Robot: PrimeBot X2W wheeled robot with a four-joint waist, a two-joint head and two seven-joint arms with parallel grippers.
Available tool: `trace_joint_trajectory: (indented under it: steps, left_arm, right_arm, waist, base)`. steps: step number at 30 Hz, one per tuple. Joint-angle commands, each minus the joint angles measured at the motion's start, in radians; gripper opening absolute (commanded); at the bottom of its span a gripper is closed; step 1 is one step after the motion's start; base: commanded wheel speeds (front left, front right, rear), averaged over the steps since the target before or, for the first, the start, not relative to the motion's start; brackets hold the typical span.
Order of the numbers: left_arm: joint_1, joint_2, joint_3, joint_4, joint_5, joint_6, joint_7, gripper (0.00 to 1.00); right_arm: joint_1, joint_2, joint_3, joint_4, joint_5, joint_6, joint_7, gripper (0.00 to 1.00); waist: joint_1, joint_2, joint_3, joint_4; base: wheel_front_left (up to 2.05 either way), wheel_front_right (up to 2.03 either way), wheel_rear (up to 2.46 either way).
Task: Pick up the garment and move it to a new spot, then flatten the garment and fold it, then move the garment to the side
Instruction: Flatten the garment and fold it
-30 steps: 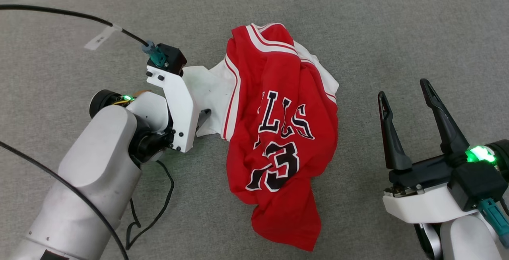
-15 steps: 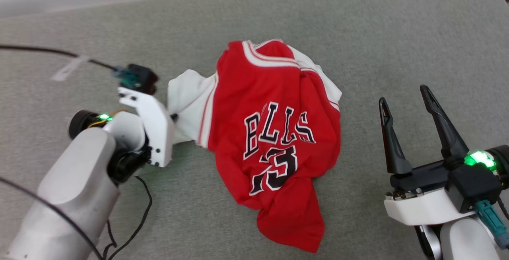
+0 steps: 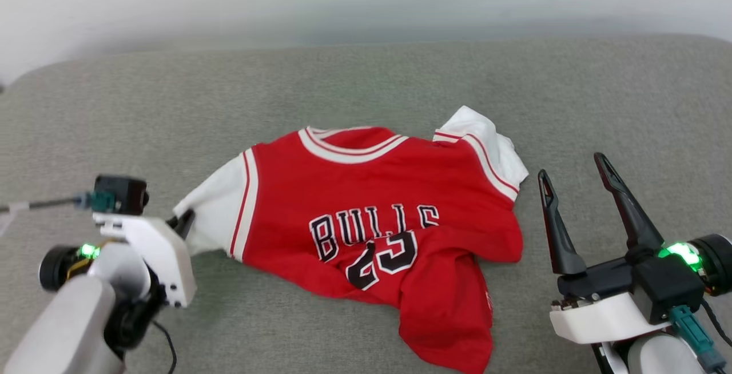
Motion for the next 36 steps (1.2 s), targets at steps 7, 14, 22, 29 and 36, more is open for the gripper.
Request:
trace_joint_trajectory:
  steps: [7,14,22,29,36]
  left_arm:
    - [0.147,-0.045,-0.005,-0.027,0.038,0.066,-0.151,1.0]
    - [0.189,-0.08,0.015,-0.062,0.106,0.075,-0.427,1.0]
    - [0.269,-0.099,0.119,-0.274,0.31,0.133,-0.533,1.0]
    - [0.391,-0.193,0.228,-0.467,0.467,0.114,-0.532,1.0]
    - [0.388,-0.284,0.267,-0.491,0.52,0.046,-0.532,1.0]
  right_arm:
    - [0.031,0.001,-0.005,0.009,0.009,-0.001,-0.002,1.0]
    - [0.041,0.001,-0.035,0.002,0.047,-0.001,-0.002,1.0]
    - [0.052,0.001,-0.082,-0.015,0.03,-0.001,-0.002,1.0]
    - [0.017,-0.021,-0.09,0.014,0.035,0.0,0.001,1.0]
    - [-0.143,-0.15,-0.038,0.114,0.141,-0.001,0.424,1.0]
  waist:
    - [0.0001,0.0,-0.045,0.022]
    - [0.0001,0.0,-0.085,0.027]
    - [0.0001,0.0,-0.105,0.037]
    - [0.0001,0.0,-0.078,0.062]
    - [0.0001,0.0,-0.01,0.097]
  base:
    - [0.0,0.0,0.0]
    - [0.0,0.0,0.0]
    - [0.0,0.0,0.0]
    - [0.0,0.0,0.0]
    - [0.0,0.0,0.0]
